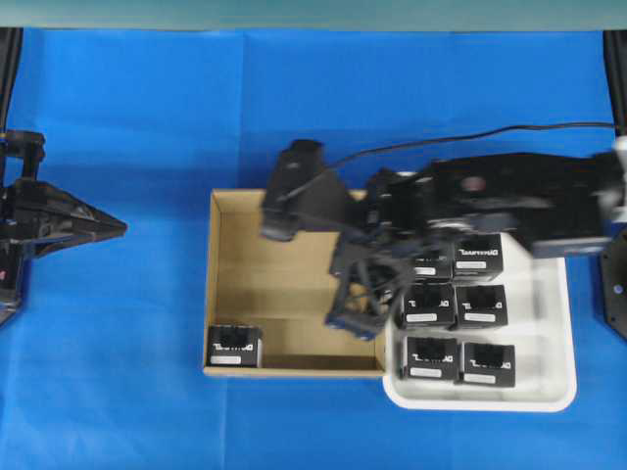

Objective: Pick the box from inside the cardboard box.
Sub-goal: 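Move the right gripper over the cardboard box toward the black box, then lower the open right gripper around the black box in the corner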

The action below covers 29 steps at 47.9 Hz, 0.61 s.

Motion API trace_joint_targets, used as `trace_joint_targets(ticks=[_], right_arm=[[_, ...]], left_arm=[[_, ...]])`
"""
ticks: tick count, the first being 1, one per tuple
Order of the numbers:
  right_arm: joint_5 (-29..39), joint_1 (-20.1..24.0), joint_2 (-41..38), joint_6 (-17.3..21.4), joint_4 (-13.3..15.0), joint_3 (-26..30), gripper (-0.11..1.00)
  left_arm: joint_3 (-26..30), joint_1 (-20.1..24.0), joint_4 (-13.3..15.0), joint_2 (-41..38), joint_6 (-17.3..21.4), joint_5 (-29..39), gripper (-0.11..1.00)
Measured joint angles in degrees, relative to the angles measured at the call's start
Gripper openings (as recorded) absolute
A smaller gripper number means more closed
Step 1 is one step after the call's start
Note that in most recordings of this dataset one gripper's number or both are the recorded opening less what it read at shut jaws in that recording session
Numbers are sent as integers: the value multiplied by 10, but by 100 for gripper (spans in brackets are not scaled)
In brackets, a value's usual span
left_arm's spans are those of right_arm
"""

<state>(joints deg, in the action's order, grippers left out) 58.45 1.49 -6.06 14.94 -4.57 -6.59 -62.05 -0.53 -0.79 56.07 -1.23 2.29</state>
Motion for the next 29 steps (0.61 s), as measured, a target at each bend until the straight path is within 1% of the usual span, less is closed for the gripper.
trace_joint_targets(ticks=[8,18,29], right_arm=[[7,6,-52,-20,0,51,0],[8,11,-100,-34,-2,105,1],[7,20,-143,-65,-2,142,4]], left_arm=[[2,1,-1,9,1,11,-6],[2,3,-1,36,2,82,-6],[3,4,-1,69,2,127,-6]])
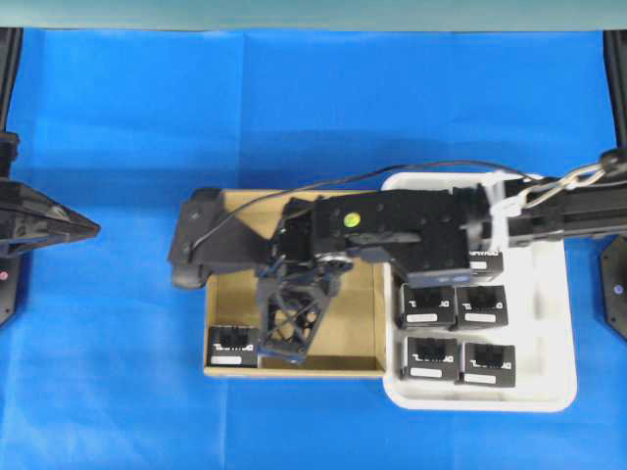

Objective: Pick the box from inside the cardboard box.
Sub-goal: 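Lower the open right gripper around the black box in the corner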

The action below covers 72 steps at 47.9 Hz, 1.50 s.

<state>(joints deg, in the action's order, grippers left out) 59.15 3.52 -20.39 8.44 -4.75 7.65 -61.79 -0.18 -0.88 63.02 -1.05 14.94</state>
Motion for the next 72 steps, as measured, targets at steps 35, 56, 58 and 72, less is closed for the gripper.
trace_joint_targets(ticks=[35,56,58,72], right_arm=[[-28,11,-77,-108,-70,69,99],[-55,-20,-107,-114,-116,72,99],[-55,-19,-111,-114,-121,72,99],[-64,-18,-126,-123,-153,72,99]], left_arm=[[0,1,0,6,0,11,-6],[1,2,0,5,0,11,-6],[0,2,1,6,0,11,-6],[0,2,0,1,0,11,-6]])
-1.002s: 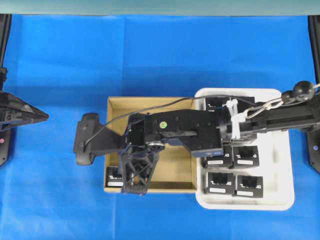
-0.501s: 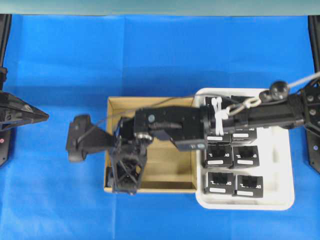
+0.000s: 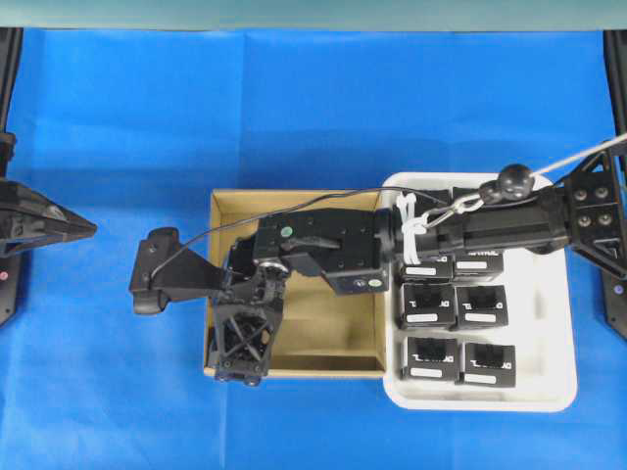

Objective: Pick the box from inside the cardboard box.
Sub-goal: 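Lower the open right gripper around the black box in the corner, then close the right gripper on the black box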

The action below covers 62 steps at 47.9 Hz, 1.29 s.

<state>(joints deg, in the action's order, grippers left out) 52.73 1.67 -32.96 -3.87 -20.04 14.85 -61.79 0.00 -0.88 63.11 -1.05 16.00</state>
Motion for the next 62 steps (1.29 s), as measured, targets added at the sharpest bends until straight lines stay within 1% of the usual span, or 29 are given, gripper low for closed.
trace_joint_targets(ticks=[27,37,46,56,62], right_arm=[[-5,-3,-12,-7,-3,0,98],[-2,-17,-12,-10,0,1,98],[10,-25,-12,-20,11,4,98],[11,-36,-12,-31,12,4,98],[11,-40,-12,-33,13,4,98]], left_arm=[[0,-1,0,-2,0,1,-6],[0,0,0,-1,-2,1,-6],[0,0,0,-1,-2,1,-6],[0,0,0,-2,-2,1,-6],[0,0,0,-4,-10,0,-6]])
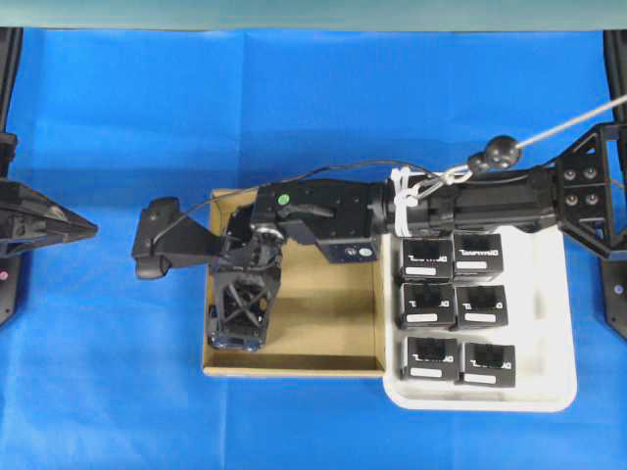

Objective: Pick the box from inside the cardboard box.
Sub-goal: 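Close the right gripper on the black box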

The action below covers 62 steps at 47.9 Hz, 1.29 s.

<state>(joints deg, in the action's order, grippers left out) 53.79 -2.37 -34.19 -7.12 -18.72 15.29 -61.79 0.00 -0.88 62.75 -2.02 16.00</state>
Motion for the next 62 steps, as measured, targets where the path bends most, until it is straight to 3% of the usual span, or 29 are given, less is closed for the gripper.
trace_joint_targets(ticks=[27,38,55,62], right_arm=[[3,-4,14,-1,5,2,99],[0,4,15,-19,6,-2,100],[-11,21,11,-18,6,-4,100],[-14,29,0,-16,28,-6,100]], left_arm=[[0,1,0,-1,-2,1,-6],[0,3,0,-1,-2,0,-6],[0,6,0,-1,-2,0,-6],[0,6,0,-1,-2,0,-6]])
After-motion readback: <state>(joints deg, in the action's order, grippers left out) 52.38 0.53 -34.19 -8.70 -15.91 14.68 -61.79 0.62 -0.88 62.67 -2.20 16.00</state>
